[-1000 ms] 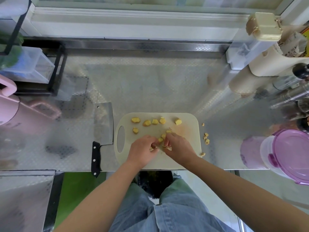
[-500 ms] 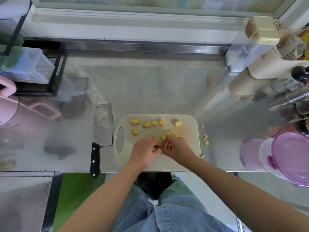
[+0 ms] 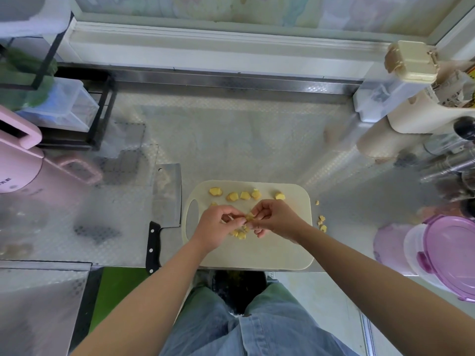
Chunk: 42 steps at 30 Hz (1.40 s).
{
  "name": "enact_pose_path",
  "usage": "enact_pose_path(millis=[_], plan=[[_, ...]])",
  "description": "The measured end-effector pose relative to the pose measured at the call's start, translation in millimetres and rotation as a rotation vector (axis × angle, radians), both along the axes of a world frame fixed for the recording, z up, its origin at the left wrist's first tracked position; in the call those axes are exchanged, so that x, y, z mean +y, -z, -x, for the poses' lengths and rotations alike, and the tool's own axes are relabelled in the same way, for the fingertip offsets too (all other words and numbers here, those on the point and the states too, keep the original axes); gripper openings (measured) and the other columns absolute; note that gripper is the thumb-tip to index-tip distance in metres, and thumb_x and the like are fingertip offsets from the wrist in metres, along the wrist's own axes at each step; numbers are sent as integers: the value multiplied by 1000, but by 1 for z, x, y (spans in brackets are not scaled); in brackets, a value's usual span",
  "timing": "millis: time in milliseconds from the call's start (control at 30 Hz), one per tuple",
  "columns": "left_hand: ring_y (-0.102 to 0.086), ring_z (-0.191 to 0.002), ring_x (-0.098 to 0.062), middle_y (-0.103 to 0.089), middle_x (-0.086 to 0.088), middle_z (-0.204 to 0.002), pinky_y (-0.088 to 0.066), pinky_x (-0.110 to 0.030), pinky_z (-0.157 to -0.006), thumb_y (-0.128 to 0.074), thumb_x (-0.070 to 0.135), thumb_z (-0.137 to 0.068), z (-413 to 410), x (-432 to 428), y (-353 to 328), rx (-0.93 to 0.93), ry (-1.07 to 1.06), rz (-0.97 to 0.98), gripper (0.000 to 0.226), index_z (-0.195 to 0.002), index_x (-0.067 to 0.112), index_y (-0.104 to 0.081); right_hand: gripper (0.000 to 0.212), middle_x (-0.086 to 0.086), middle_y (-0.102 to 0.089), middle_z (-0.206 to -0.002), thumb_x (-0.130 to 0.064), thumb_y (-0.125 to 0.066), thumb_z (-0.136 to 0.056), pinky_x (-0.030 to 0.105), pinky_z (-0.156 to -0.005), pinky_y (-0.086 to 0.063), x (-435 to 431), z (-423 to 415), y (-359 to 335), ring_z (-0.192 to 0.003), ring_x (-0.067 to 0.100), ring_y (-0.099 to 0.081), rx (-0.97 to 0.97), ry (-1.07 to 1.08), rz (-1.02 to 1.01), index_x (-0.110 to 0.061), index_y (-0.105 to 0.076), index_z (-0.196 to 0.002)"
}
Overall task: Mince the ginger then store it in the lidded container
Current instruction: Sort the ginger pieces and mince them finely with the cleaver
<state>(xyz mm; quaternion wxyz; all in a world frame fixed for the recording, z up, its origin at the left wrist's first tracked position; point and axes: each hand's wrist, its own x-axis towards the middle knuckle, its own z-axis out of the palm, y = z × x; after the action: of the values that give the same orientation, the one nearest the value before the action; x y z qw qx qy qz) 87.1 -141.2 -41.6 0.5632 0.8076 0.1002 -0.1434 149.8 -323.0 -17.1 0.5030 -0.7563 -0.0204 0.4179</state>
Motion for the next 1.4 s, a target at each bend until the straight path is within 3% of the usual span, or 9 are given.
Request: enact_pose_path(millis=[200, 367, 533, 600, 800, 1033, 1200, 1300, 1400], plan=[[-58, -67, -10, -69, 2, -72, -50, -32, -66, -75, 20, -78, 1, 5, -1, 62, -71, -11, 3, -76, 19, -73, 23, 16, -71, -78, -4, -74, -81, 30, -66, -58, 12, -4, -5, -67, 21, -69, 131, -20, -69, 3, -60, -99], [-60, -70, -7, -73, 1, -77, -47, -22, -69, -76, 18, -80, 0, 17, 1, 54, -95, 61, 4, -84, 16, -77, 30, 19, -71, -82, -2, -73, -81, 28, -64, -59, 23, -10, -6, -69, 22, -71, 194, 3, -86, 8, -60, -105], [-58, -66, -1, -72, 8, -72, -45, -16, -67, -72, 11, -84, -3, 27, -1, 27, -136, 117, 8, -85, 18, -76, 22, 15, -72, -75, -3, -76, -79, 29, -64, -59, 39, -16, -4, -66, 22, -71, 212, 53, -71, 2, -59, -93], [-58, -66, -4, -71, 7, -74, -47, -22, -66, -71, 16, -85, -4, 31, 0, -1, -148, 39, 8, -85, 23, -75, 23, 15, -72, -75, -6, -77, -78, 28, -61, -59, 43, -18, -1, -64, 20, -70, 189, 62, -46, 1, -60, -92], [-53, -69, -7, -58, 10, -94, -44, -25, -64, -64, 23, -85, -6, 34, 5, -86, -93, -537, 18, -103, 24, -67, 28, 13, -70, -73, -12, -83, -72, 30, -53, -57, 57, -18, 16, -53, 16, -62, -42, 37, 226, 0, -63, -88], [-58, -83, -16, -57, 4, -99, -37, -25, -63, -66, 21, -84, -8, 32, 5, -180, 66, -619, 26, -110, 20, -68, 22, 6, -69, -64, -21, -83, -73, 28, -56, -56, 64, -14, 27, -52, 15, -62, -93, 14, 295, -9, -65, -80], [-56, -76, -9, -66, 10, -96, -45, -27, -70, -68, 41, -84, -10, 33, 9, -98, 67, -512, 29, -109, 25, -71, 27, 11, -68, -69, -17, -82, -75, 25, -55, -54, 51, -20, 19, -59, 15, -64, 39, 165, 123, 0, -67, -88], [-54, -56, -1, -71, 10, -86, -41, -18, -62, -70, 32, -85, -16, 28, 5, -52, -15, -242, 23, -104, 19, -74, 26, 11, -69, -74, -19, -80, -77, 21, -54, -50, 47, -22, 16, -59, 13, -63, 90, 178, 51, 1, -69, -89], [-65, -57, -13, -74, 1, -87, -55, -28, -66, -73, 16, -84, -19, 26, 1, 77, -174, 76, 22, -105, 13, -73, 21, 10, -72, -81, -21, -77, -81, 22, -58, -51, 45, -21, 15, -61, 11, -63, 100, 193, 12, -3, -72, -90]])
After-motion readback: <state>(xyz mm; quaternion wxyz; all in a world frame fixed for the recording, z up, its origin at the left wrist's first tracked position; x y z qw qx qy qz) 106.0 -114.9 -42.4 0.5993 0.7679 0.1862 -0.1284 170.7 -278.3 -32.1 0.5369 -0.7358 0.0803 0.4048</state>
